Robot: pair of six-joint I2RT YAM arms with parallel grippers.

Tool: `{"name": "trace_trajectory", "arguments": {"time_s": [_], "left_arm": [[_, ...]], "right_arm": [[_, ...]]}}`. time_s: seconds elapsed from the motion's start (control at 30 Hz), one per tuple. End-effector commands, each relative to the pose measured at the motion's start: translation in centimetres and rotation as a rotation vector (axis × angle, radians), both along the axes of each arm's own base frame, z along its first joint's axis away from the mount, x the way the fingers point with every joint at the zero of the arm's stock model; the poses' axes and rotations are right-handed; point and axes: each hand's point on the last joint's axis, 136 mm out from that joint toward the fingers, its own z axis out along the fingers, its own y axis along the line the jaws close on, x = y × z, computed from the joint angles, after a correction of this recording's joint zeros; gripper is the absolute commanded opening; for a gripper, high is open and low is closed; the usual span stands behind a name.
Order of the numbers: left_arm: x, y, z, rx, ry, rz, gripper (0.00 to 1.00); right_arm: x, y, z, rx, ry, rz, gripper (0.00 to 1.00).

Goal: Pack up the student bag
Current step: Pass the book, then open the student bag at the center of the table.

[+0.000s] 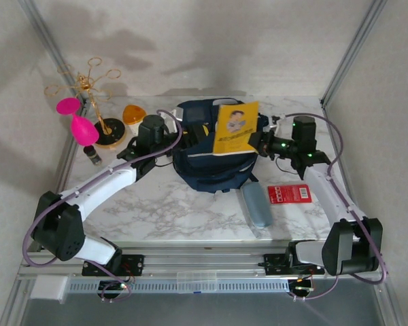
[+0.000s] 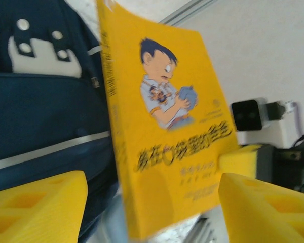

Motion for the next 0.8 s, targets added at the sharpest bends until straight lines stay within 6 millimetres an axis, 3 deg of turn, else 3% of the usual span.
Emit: {"name": "trace_trajectory", "arguments": {"time_s": [0.0, 0.13, 0.3, 0.53, 0.77], "left_arm": [[-1.5, 0.2, -2.8, 0.321, -0.062, -0.047, 0.71], [-3.1, -2.3, -6.3, 0.495, -0.100, -0.172, 0.72], [-4.1, -6.2, -9.5, 0.628, -0.167, -0.305, 0.74], [-4.4, -10.8, -13.5, 0.740, -0.212, -0.442, 0.76], [-3.9, -12.3, -15.5, 0.772, -0.211, -0.496, 0.77]], "right_arm": [[-0.1, -3.5, 0.9, -0.084, -0.069, -0.105, 0.00], [-0.1, -7.4, -0.9, -0.134, -0.023, -0.229, 0.00], [0.1, -10.8, -2.2, -0.155, 0.010, -0.348, 0.00], [0.7, -12.3, -3.4, -0.166, 0.032, -0.401, 0.00], [0.8, -13.6, -4.0, -0.181, 0.047, -0.440, 0.00]]}}
